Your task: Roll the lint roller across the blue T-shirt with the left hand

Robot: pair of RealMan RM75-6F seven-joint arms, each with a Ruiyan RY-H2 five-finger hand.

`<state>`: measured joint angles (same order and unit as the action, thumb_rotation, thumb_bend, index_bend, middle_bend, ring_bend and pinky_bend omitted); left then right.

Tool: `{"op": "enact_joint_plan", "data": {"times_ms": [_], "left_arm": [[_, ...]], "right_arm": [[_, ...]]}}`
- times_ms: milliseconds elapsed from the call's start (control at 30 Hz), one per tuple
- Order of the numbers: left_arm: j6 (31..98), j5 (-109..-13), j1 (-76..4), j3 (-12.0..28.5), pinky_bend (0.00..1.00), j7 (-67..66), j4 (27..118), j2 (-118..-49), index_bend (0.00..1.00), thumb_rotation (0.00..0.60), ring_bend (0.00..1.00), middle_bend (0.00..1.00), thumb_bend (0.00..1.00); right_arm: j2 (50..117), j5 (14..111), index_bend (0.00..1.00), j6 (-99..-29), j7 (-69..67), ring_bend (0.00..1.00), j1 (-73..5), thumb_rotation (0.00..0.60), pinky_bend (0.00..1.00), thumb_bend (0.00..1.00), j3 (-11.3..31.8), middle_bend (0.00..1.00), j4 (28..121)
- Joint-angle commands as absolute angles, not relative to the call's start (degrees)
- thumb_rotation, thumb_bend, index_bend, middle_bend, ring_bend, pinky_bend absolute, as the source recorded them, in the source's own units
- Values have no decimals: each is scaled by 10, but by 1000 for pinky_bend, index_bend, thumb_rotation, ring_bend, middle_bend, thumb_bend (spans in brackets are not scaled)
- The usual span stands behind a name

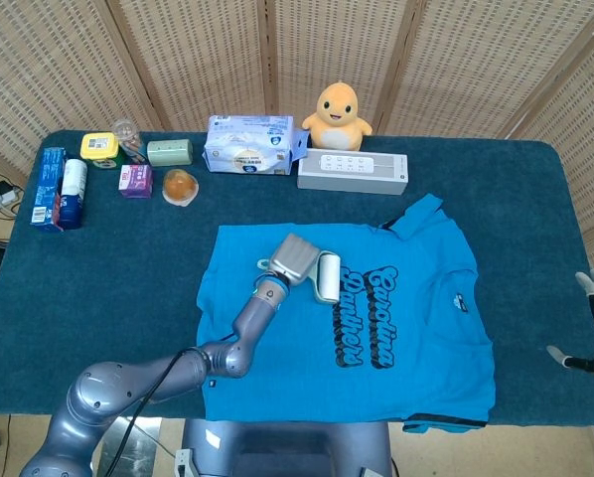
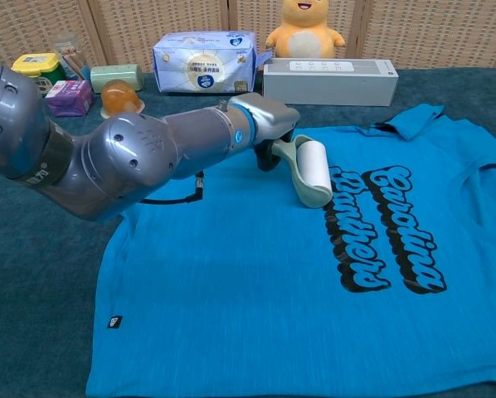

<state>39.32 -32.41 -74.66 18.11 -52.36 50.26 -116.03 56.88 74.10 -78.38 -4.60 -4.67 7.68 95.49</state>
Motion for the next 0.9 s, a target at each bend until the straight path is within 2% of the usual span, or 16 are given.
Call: {"op": "enact_joint_plan", "data": {"times_ms": [33, 900], "left_arm": [[411, -311, -739, 167, 990, -536, 526, -1144, 912, 600, 844, 956, 648], [463, -295, -661, 86, 990, -533, 637, -1033, 913, 600, 844, 956, 647]], "right_arm": [[568, 742, 0, -785, -46, 0, -46, 600, 0, 0, 77, 0, 956], [570, 750, 0, -790, -36, 0, -45, 600, 0, 0, 73, 0, 964]]}}
